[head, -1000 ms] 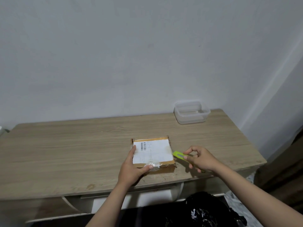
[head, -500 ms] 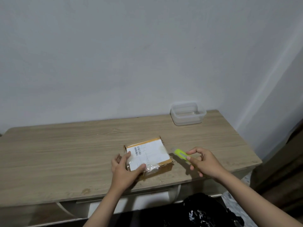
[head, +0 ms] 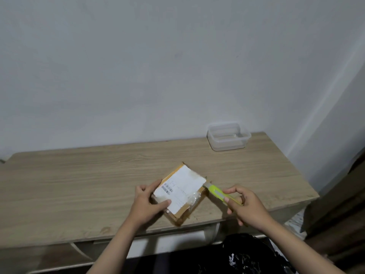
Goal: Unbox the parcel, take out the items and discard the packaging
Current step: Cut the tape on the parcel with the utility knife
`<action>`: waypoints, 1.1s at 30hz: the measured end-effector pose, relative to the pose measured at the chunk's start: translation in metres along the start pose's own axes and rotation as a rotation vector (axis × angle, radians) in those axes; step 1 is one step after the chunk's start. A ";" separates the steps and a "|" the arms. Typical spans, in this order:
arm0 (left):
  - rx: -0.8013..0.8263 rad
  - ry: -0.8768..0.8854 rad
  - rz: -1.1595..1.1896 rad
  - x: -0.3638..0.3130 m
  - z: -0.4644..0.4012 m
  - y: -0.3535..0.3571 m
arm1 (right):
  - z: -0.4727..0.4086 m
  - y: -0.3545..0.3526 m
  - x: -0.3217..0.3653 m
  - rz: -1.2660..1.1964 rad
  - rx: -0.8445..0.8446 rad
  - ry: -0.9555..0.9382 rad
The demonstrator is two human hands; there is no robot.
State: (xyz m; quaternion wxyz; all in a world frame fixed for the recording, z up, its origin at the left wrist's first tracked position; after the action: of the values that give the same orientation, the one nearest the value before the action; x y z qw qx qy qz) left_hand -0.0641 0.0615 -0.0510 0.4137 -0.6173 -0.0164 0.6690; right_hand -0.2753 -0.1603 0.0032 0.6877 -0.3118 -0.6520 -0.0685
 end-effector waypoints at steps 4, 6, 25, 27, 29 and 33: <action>-0.014 0.009 -0.206 -0.001 0.021 0.014 | 0.002 0.007 -0.010 -0.011 -0.031 0.051; 0.075 0.020 -0.238 -0.001 0.027 0.019 | 0.002 0.009 -0.015 -0.009 -0.051 0.072; 0.002 0.006 -0.190 -0.007 0.040 0.037 | -0.023 0.011 -0.019 0.056 -0.053 0.133; 0.000 -0.001 -0.180 -0.006 0.040 0.038 | -0.025 0.010 -0.016 0.069 -0.046 0.122; -0.002 -0.005 -0.163 -0.005 0.040 0.038 | -0.026 0.010 -0.014 0.080 -0.041 0.101; -0.008 -0.005 -0.137 -0.003 0.039 0.039 | -0.026 0.011 -0.013 0.118 -0.033 0.075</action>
State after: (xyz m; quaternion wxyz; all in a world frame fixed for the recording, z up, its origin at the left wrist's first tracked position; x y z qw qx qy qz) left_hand -0.1178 0.0536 -0.0604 0.4560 -0.6148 -0.0623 0.6405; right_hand -0.2497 -0.1693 -0.0110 0.7093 -0.3584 -0.6049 -0.0502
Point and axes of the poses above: each hand's wrist, its own z-axis away from the middle knuckle, its own y-axis out of the palm, x = y × z, the point moved 5 cm from there along -z, towards the middle knuckle, and after that the axes turned 12 degrees about -y, right-handed, at the moved point
